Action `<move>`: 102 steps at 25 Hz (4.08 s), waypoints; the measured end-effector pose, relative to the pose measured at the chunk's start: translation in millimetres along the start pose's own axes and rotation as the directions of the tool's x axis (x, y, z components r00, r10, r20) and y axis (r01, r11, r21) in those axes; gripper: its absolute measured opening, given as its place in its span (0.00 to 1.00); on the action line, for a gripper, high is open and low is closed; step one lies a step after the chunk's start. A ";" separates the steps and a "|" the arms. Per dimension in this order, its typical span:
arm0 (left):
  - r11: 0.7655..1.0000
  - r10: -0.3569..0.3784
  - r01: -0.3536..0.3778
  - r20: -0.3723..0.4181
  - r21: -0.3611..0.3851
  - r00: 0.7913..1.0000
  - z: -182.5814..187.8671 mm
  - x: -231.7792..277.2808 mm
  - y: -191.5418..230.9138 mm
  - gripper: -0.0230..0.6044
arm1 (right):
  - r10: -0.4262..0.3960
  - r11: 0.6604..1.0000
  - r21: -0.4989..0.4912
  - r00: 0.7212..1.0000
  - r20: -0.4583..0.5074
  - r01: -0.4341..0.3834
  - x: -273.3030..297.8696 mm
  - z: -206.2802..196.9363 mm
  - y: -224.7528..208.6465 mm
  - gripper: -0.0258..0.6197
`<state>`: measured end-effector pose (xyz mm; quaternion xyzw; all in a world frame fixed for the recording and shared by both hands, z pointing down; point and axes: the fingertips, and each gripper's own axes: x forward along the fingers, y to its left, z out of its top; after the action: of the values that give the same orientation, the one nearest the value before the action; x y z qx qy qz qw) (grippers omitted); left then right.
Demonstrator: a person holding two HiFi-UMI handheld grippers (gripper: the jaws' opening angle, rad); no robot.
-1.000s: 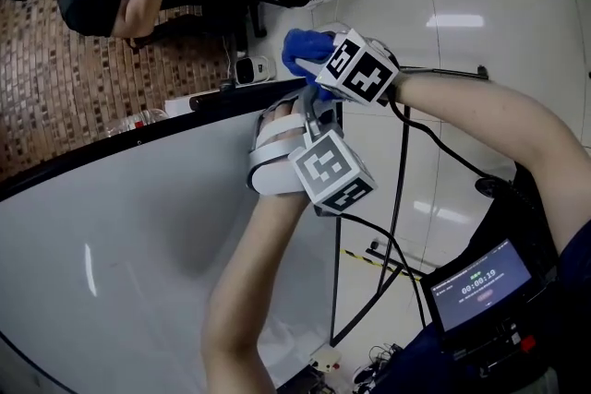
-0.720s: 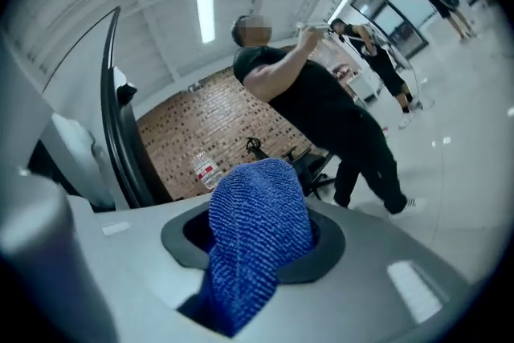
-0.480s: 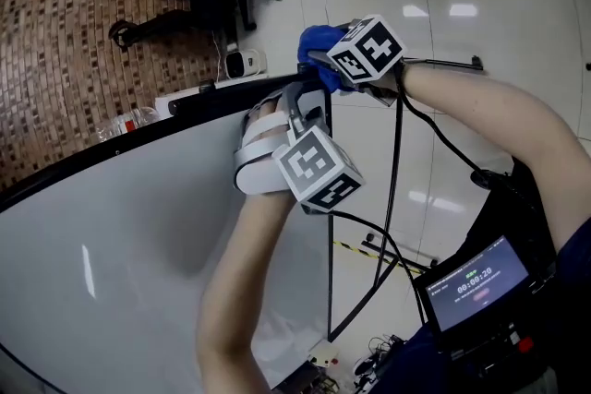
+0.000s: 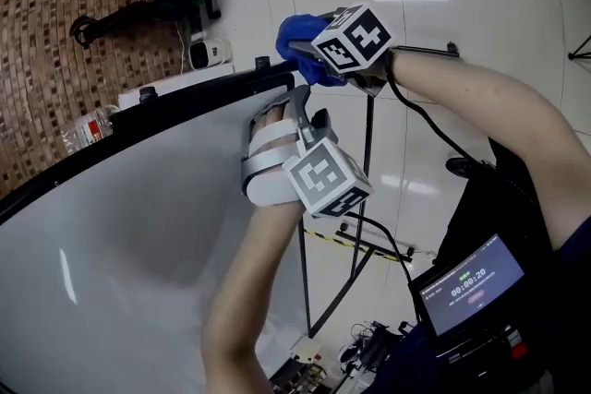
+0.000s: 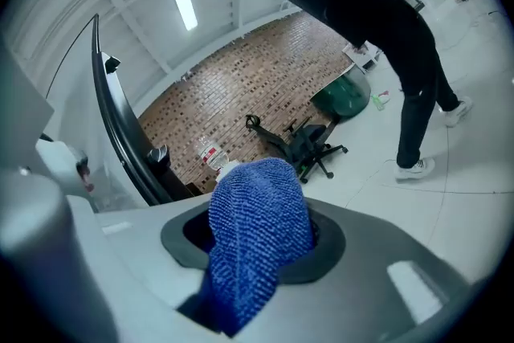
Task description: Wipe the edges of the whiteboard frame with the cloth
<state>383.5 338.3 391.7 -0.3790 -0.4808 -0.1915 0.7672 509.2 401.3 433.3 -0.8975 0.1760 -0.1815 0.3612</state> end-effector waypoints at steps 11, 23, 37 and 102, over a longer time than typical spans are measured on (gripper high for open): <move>0.972 0.054 -0.032 0.090 -0.234 0.994 22.2 32.5 -23.4 0.41 | -0.015 1.000 -0.022 0.999 -0.052 0.014 -3.0 -27.1 -14.2 0.28; 0.937 -0.058 0.091 0.109 -0.338 0.992 54.0 99.9 -82.1 0.41 | 0.033 0.994 0.112 0.992 -0.122 -0.019 -2.8 -82.6 -62.8 0.28; 0.869 -0.122 0.153 0.096 -0.470 0.988 56.9 153.6 -129.2 0.41 | 0.029 0.985 0.174 0.990 -0.140 -0.004 5.2 -133.8 -98.9 0.28; 0.329 -0.279 0.312 0.224 -0.892 0.934 52.7 220.3 -334.9 0.41 | -0.362 0.657 -0.741 0.803 -0.473 -0.141 31.4 -338.3 -125.3 0.29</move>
<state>234.2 180.1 732.5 -0.6468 -0.3664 -0.5540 0.3748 406.5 274.4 756.5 -0.8725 0.2781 -0.3823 -0.1236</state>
